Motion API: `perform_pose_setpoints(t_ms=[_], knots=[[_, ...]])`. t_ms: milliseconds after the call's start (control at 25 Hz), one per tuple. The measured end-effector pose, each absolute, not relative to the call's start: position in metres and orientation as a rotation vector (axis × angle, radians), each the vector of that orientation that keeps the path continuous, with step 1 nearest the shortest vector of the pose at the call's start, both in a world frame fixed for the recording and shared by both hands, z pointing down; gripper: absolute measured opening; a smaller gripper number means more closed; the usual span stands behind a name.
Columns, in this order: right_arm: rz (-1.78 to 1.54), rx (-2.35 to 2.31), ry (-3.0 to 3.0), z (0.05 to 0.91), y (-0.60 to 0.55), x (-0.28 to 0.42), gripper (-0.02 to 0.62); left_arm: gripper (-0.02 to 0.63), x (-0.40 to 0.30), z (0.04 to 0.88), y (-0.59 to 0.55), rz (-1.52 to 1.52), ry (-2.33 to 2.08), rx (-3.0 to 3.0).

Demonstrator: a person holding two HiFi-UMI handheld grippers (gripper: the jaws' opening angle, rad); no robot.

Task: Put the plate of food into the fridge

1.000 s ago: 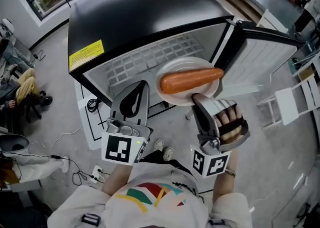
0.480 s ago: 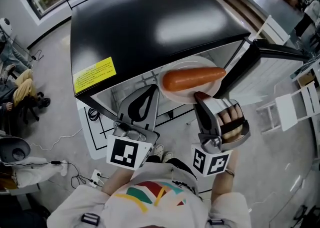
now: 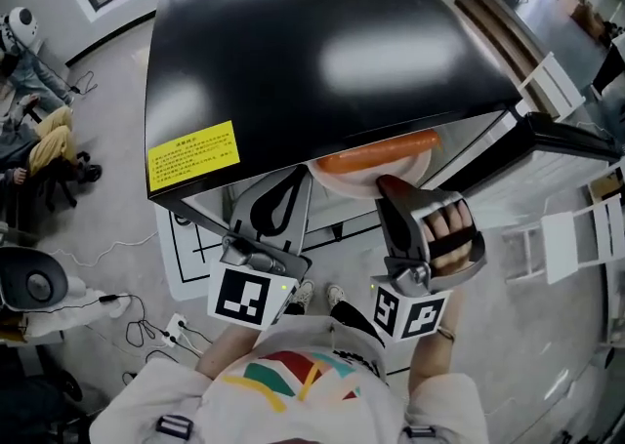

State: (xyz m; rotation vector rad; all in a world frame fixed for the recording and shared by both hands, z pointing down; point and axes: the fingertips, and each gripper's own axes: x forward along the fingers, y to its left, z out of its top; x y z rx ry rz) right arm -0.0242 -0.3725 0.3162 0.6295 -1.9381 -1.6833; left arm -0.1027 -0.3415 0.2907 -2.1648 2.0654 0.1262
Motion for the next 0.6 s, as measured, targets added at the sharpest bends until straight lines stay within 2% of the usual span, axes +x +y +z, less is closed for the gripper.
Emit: perform_pose_setpoints(t_ms=[600], knots=[[-1.789, 0.363, -2.036, 0.322, -0.393, -0.034, 0.029, 0.008, -0.097, 0.302, -0.336, 0.105, 2.305, -1.915]])
